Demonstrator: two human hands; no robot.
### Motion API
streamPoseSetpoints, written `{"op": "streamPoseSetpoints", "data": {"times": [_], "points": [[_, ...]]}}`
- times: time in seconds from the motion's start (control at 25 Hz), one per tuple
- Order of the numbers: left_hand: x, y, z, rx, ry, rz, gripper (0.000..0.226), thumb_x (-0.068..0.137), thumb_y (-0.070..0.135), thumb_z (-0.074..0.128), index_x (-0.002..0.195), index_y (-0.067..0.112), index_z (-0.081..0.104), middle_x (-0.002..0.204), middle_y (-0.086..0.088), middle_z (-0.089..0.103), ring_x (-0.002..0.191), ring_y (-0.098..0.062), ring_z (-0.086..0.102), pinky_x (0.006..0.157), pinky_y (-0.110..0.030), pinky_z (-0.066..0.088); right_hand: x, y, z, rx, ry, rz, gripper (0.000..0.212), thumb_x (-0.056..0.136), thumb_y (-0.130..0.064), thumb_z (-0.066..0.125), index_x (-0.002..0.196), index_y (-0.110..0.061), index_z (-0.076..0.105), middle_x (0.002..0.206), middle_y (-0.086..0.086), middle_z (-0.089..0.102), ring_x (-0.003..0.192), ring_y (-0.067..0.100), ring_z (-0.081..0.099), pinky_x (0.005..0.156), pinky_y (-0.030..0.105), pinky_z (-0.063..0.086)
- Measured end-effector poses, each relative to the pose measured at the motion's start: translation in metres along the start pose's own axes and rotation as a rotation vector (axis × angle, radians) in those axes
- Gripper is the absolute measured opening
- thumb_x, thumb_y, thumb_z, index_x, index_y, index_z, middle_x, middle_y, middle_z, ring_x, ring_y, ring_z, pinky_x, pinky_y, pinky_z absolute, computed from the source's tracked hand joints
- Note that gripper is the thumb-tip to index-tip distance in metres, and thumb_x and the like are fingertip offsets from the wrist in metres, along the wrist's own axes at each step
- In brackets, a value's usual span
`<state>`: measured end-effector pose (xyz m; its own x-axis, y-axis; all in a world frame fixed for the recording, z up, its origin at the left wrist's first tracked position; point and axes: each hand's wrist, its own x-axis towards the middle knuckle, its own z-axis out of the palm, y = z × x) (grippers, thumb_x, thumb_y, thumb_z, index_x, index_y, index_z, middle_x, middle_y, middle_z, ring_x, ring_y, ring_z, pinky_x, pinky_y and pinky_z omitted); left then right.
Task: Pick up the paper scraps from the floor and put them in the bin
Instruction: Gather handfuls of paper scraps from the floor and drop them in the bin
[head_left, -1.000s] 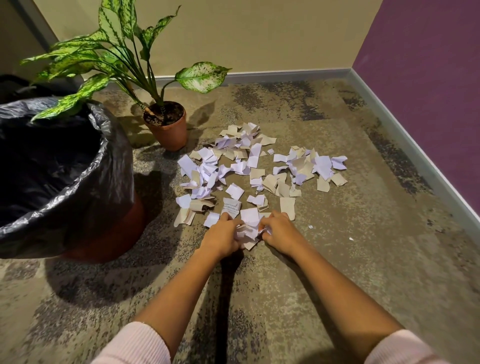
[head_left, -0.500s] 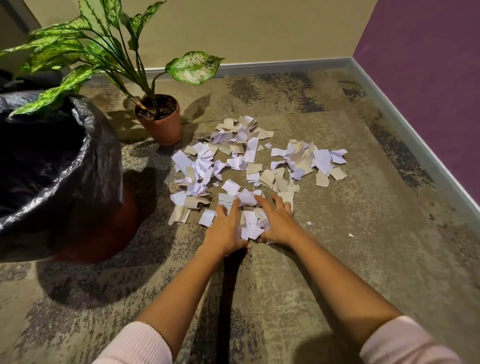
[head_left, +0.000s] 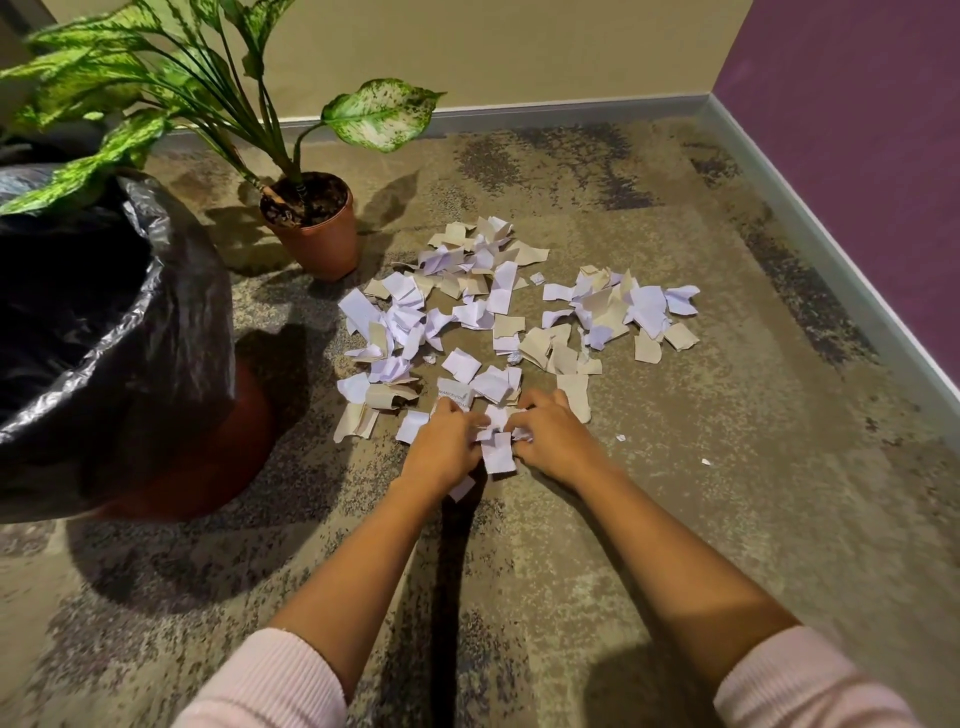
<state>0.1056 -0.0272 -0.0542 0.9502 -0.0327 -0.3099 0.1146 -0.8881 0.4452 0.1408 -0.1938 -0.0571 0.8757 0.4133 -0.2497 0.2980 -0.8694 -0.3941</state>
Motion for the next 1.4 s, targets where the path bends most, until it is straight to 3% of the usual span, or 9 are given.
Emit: {"op": "streamPoseSetpoints", "data": {"times": [0.12, 0.24, 0.48, 0.64, 0.76, 0.84, 1.0, 1.2, 1.4], "points": [[-0.003, 0.0, -0.006, 0.001, 0.025, 0.034, 0.028, 0.087, 0.015, 0.063, 0.113, 0.02, 0.07, 0.098, -0.007, 0.05, 0.089, -0.033, 0.059, 0.07, -0.032, 0.043, -0.005, -0.004, 0.0, -0.019, 0.025, 0.002, 0.016, 0.084, -0.019, 0.066, 0.099, -0.022, 0.072, 0.117, 0.003, 0.053, 0.114, 0.029, 0.042, 0.089, 0.043, 0.049], [-0.011, -0.004, -0.013, -0.004, 0.073, 0.032, 0.015, 0.087, 0.009, 0.059, 0.095, 0.008, 0.07, 0.082, -0.011, 0.059, 0.079, -0.03, 0.058, 0.06, -0.03, 0.035, -0.011, -0.005, -0.007, 0.141, 0.059, 0.093, 0.016, 0.082, -0.011, 0.069, 0.091, -0.023, 0.075, 0.103, 0.005, 0.066, 0.102, 0.028, 0.055, 0.085, 0.038, 0.051], [-0.033, -0.003, -0.047, -0.159, 0.151, -0.067, 0.017, 0.09, 0.013, 0.059, 0.076, 0.004, 0.059, 0.073, -0.011, 0.062, 0.071, -0.026, 0.058, 0.061, -0.03, 0.039, -0.022, -0.016, -0.031, 0.411, 0.138, 0.302, 0.018, 0.083, -0.012, 0.068, 0.079, -0.029, 0.07, 0.083, 0.003, 0.07, 0.062, 0.01, 0.06, 0.047, 0.017, 0.038], [-0.049, 0.005, -0.079, -0.223, 0.24, -0.02, 0.035, 0.088, 0.008, 0.058, 0.059, 0.019, 0.044, 0.064, -0.007, 0.056, 0.065, -0.025, 0.055, 0.059, -0.031, 0.037, -0.023, -0.041, -0.055, 0.516, 0.185, 0.274, 0.007, 0.081, -0.018, 0.073, 0.081, -0.025, 0.074, 0.086, 0.0, 0.066, 0.067, 0.01, 0.059, 0.058, 0.02, 0.042], [-0.062, 0.012, -0.103, -0.309, 0.317, -0.005, 0.04, 0.085, 0.006, 0.057, 0.052, 0.021, 0.041, 0.064, -0.017, 0.058, 0.065, -0.033, 0.061, 0.06, -0.037, 0.047, -0.021, -0.066, -0.074, 0.586, 0.206, 0.234, 0.007, 0.079, -0.018, 0.076, 0.08, -0.024, 0.073, 0.088, 0.005, 0.069, 0.07, 0.017, 0.063, 0.066, 0.027, 0.05], [-0.07, 0.013, -0.116, -0.331, 0.404, 0.018, 0.034, 0.086, 0.009, 0.058, 0.055, 0.017, 0.048, 0.063, -0.018, 0.06, 0.065, -0.032, 0.06, 0.059, -0.037, 0.045, -0.02, -0.086, -0.086, 0.63, 0.221, 0.202, 0.006, 0.078, -0.018, 0.077, 0.082, -0.021, 0.074, 0.088, 0.008, 0.072, 0.069, 0.021, 0.066, 0.067, 0.031, 0.054], [-0.083, 0.019, -0.148, -0.4, 0.52, 0.071, 0.018, 0.092, 0.022, 0.061, 0.081, 0.015, 0.073, 0.066, -0.011, 0.067, 0.068, -0.028, 0.065, 0.062, -0.039, 0.05, -0.018, -0.135, -0.113, 0.726, 0.281, 0.082, 0.007, 0.077, -0.017, 0.078, 0.082, -0.02, 0.074, 0.078, 0.005, 0.071, 0.076, 0.027, 0.069, 0.072, 0.035, 0.057], [-0.108, 0.017, -0.217, -0.454, 0.764, 0.081, 0.023, 0.082, 0.008, 0.061, 0.091, 0.022, 0.077, 0.078, -0.002, 0.074, 0.075, -0.021, 0.068, 0.069, -0.038, 0.056, -0.005, -0.206, -0.141, 0.904, 0.317, -0.074, 0.007, 0.077, -0.012, 0.077, 0.083, -0.013, 0.073, 0.081, 0.014, 0.072, 0.082, 0.036, 0.071, 0.078, 0.051, 0.059], [-0.135, -0.022, -0.279, -0.441, 0.906, 0.024, 0.018, 0.087, 0.016, 0.063, 0.099, 0.02, 0.076, 0.089, -0.004, 0.075, 0.088, -0.023, 0.069, 0.079, -0.041, 0.056, 0.013, -0.278, -0.159, 0.923, 0.301, -0.223, 0.009, 0.075, -0.017, 0.079, 0.079, -0.021, 0.072, 0.082, 0.007, 0.072, 0.087, 0.031, 0.07, 0.082, 0.049, 0.058]]}}
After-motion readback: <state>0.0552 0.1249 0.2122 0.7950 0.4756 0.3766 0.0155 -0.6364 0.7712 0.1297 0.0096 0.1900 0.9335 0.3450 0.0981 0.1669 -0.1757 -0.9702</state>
